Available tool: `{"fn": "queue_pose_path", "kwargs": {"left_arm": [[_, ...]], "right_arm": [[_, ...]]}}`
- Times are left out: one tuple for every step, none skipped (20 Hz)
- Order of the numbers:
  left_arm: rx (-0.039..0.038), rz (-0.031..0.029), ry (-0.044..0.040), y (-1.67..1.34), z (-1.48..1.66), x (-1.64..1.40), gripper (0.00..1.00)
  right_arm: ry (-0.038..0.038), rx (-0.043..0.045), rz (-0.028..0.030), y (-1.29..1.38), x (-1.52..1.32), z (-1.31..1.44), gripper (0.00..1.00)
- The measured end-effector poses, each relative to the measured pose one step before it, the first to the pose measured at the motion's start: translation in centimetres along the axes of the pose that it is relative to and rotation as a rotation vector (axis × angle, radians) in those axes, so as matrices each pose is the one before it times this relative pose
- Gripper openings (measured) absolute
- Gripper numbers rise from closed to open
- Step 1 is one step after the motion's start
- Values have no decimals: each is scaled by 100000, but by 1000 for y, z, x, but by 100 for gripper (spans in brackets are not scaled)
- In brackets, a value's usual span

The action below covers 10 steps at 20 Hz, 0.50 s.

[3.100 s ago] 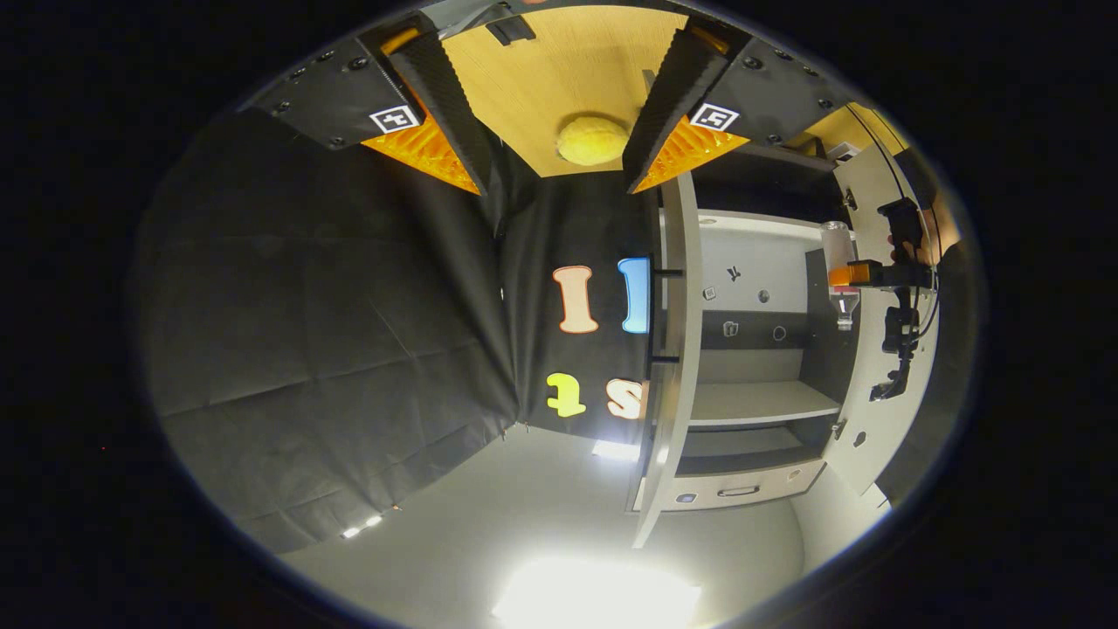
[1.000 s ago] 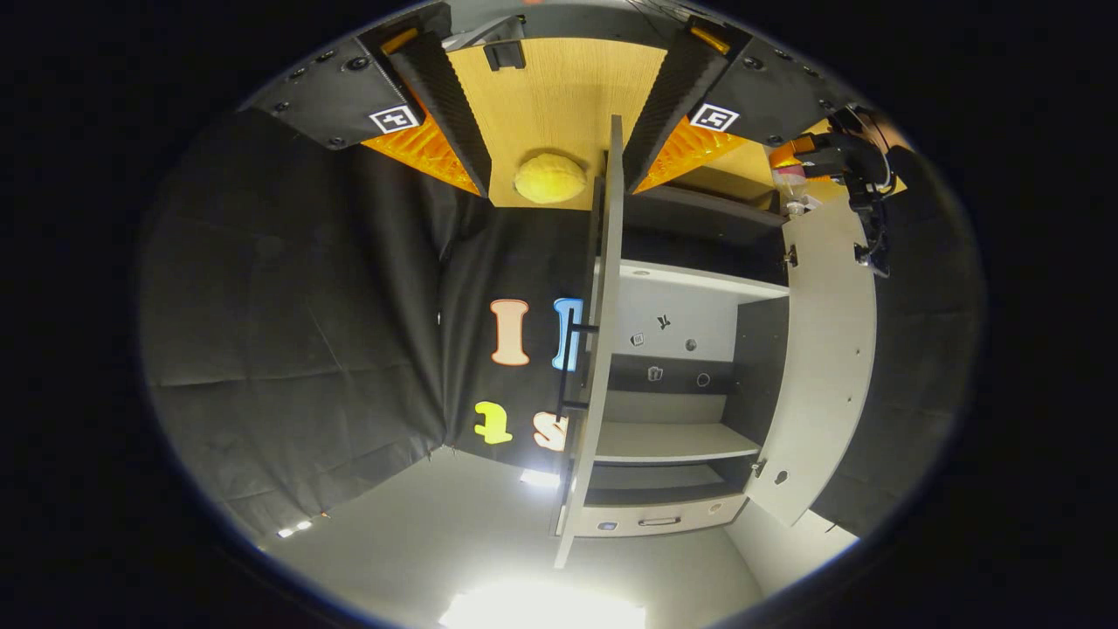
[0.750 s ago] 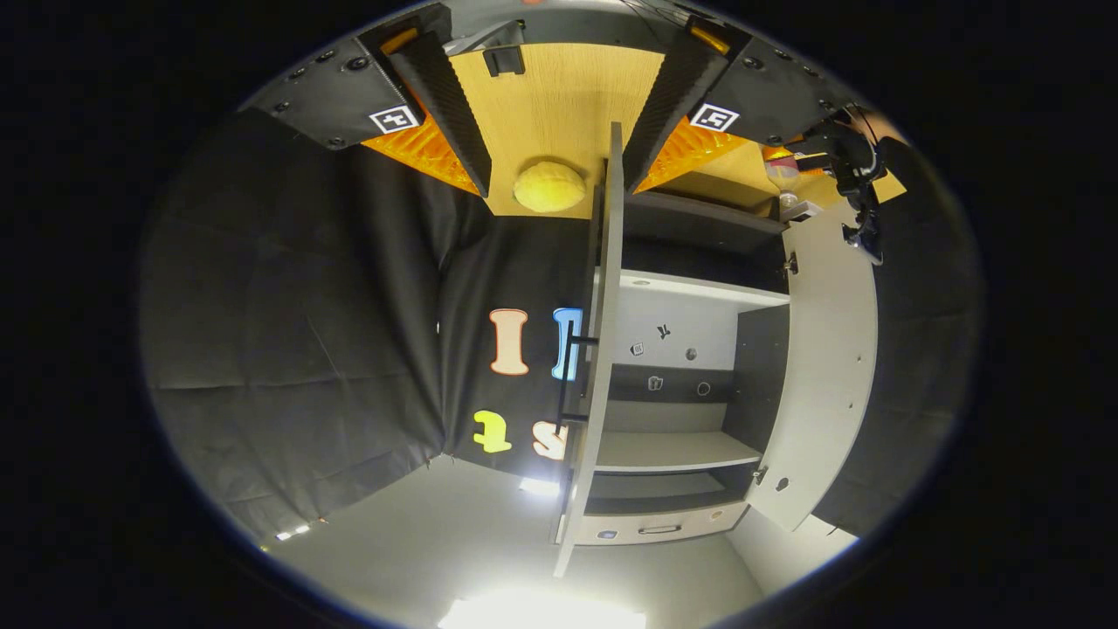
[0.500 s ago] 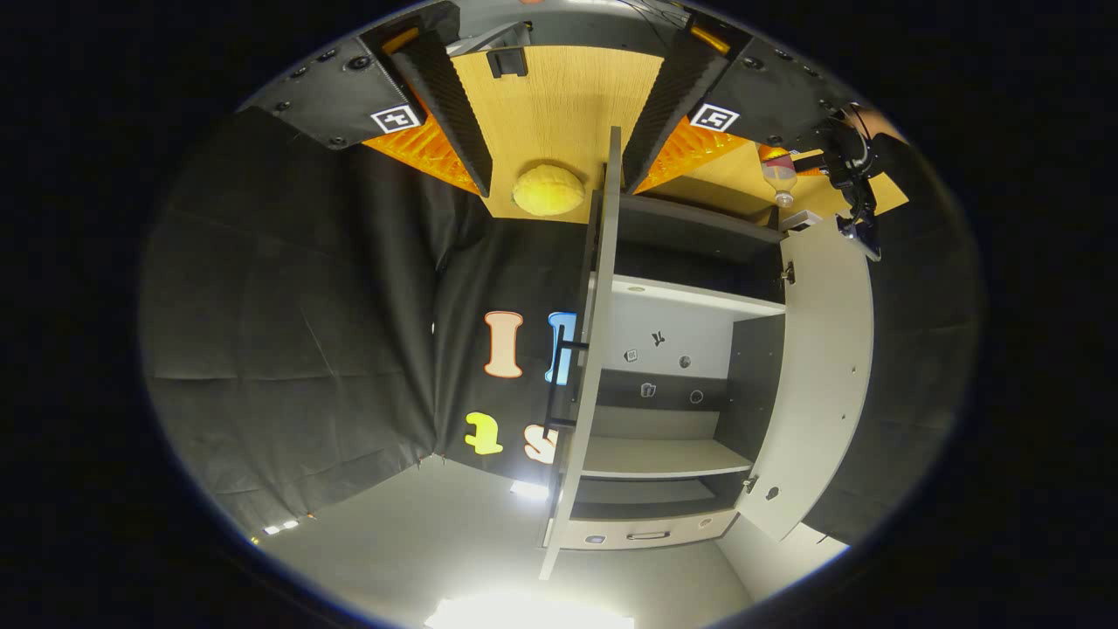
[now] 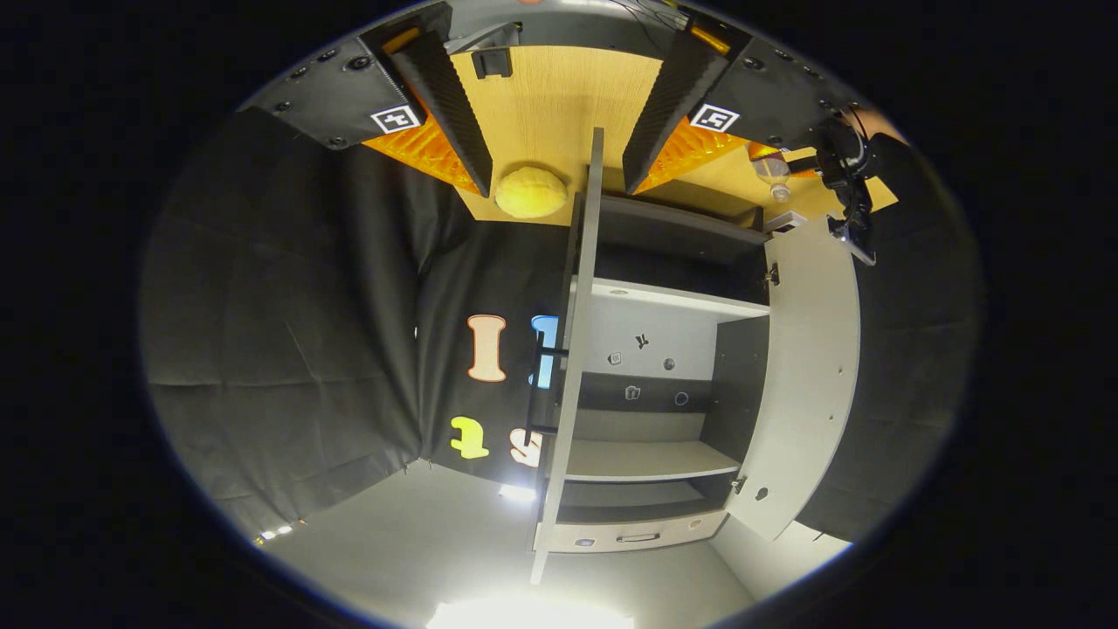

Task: Grasp the bottle in the cabinet with the left hand and place it on the coaster, then close the right door with the right hand and the left door with the left hand.

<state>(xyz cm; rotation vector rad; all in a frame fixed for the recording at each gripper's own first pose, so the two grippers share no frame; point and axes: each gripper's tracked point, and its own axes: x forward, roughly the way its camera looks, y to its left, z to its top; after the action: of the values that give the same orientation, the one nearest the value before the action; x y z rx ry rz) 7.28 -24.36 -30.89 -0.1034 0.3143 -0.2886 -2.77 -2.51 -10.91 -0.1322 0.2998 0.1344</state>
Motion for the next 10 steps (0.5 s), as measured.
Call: {"fn": "queue_pose_path", "kwargs": {"left_arm": [[-340,-40,-1209,-91,892,-173,95],[-332,0,-1064,-157,732,-412,92],[302,-89,-932,-177,840,-340,92],[838,535,-1061,-75,811,-563,92],[1026,553,-1223,8,1029,-338,98],[626,594,-1458,-43,1000,-526,92],[70,298,-1662,5,1306,-614,92],[-245,393,-1626,38,1326,-782,92],[-56,908,-1183,152,1213,-859,92],[56,917,-959,307,964,-958,92]], "right_arm": [[-617,696,310,-67,55,99,96],[-959,1070,196,-61,125,286,96],[-972,1226,241,-87,-1,194,96],[-1065,1113,357,-59,87,266,96],[-1115,724,144,-158,114,221,96],[-904,487,-46,-243,168,321,93],[-624,484,33,-257,361,230,96],[-715,544,-27,-270,342,382,93],[-1015,469,-188,-302,273,454,96],[-1310,243,-354,-351,417,552,96]]}}
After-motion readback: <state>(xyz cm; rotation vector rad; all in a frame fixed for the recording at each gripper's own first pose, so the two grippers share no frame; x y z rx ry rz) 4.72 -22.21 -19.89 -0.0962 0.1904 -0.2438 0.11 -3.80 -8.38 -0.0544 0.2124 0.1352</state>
